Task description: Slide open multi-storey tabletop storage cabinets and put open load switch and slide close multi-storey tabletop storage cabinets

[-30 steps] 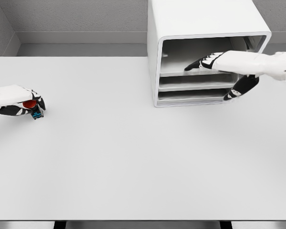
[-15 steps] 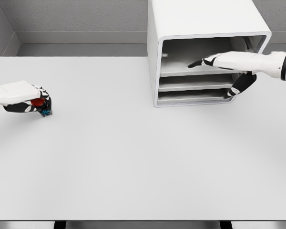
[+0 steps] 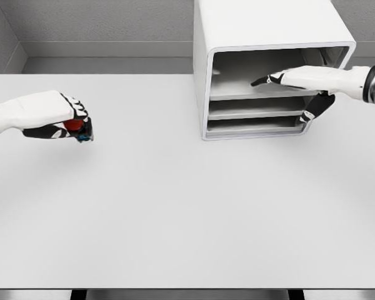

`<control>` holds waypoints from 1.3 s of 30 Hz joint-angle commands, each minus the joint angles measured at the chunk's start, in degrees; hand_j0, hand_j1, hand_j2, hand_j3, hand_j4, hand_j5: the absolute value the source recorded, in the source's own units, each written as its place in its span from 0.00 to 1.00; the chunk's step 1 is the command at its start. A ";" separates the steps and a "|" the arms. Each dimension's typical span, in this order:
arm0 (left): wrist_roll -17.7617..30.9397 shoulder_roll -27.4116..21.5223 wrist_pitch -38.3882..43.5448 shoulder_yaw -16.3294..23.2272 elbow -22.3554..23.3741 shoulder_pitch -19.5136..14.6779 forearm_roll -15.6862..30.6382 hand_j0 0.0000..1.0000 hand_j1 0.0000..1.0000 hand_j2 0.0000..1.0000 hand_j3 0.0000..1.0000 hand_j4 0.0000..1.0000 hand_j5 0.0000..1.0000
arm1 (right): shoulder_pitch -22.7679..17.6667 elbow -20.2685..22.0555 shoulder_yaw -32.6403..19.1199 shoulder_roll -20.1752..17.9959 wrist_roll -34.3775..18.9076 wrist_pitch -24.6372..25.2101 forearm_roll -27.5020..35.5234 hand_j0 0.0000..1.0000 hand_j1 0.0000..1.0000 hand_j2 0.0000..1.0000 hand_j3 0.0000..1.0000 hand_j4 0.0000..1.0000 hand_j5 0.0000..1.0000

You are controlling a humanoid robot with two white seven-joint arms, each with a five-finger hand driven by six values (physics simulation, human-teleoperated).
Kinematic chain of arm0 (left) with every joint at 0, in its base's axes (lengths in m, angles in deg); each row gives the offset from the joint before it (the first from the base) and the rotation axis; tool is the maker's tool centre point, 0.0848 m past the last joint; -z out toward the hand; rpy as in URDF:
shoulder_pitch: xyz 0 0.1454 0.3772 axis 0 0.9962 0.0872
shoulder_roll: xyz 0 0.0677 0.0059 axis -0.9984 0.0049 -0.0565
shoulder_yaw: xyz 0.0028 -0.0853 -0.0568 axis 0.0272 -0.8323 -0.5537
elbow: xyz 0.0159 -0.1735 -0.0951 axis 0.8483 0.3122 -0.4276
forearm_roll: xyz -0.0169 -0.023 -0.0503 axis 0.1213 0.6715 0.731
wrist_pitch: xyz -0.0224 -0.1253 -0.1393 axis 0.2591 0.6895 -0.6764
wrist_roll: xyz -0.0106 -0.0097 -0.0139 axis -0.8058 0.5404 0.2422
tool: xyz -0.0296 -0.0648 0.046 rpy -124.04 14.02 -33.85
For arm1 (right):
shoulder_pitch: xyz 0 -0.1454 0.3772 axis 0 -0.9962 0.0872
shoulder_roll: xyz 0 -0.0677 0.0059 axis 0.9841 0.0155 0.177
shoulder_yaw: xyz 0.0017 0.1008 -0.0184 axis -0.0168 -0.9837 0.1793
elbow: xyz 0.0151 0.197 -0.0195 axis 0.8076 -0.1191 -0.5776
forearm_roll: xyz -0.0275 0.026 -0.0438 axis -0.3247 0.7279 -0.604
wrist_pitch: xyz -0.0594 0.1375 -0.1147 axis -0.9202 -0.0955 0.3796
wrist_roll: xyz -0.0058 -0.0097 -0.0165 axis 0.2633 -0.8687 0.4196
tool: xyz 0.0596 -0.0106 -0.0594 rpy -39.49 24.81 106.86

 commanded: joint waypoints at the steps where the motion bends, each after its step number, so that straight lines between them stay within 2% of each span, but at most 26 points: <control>1: -0.15 -0.07 0.21 -0.13 -2.79 0.00 1.78 0.46 0.46 0.46 0.46 0.46 0.46 | 0.09 -0.58 -0.05 0.47 0.18 0.03 -0.15 1.00 1.00 1.00 1.00 1.00 1.00; 5: -0.23 -0.16 0.21 -0.21 -6.83 0.00 3.89 0.46 0.46 0.46 0.46 0.46 0.46 | -0.09 -0.58 -0.05 1.26 0.18 0.11 -1.21 1.00 1.00 1.00 1.00 1.00 1.00; 14: -0.41 0.28 0.21 -1.62 -11.32 -0.35 6.88 0.46 0.46 0.46 0.46 0.46 0.46 | -0.26 -0.32 0.21 2.23 0.27 -0.59 -2.09 1.00 1.00 1.00 1.00 1.00 1.00; 22: -0.50 1.87 0.21 -1.80 -12.28 -2.72 8.02 0.46 0.46 0.46 0.46 0.46 0.46 | -0.70 -0.05 0.56 2.32 0.18 -0.68 -3.40 1.00 1.00 1.00 1.00 1.00 1.00; 26: -0.50 4.15 0.21 -1.44 -12.46 -3.34 8.02 0.46 0.46 0.46 0.46 0.46 0.46 | -0.62 0.21 0.56 2.14 -0.26 -2.96 -3.40 1.00 1.00 1.00 1.00 1.00 1.00; 34: -0.50 6.61 0.21 -1.00 -12.46 -5.80 8.11 0.46 0.46 0.46 0.46 0.46 0.46 | -0.79 2.93 0.74 1.53 -0.96 -5.25 -3.49 1.00 1.00 1.00 1.00 1.00 1.00; 39: -0.50 8.28 0.21 -0.04 -12.46 -6.50 7.93 0.46 0.46 0.46 0.46 0.46 0.46 | -1.41 7.06 1.44 -1.37 -0.96 -5.51 -3.49 1.00 1.00 1.00 1.00 1.00 1.00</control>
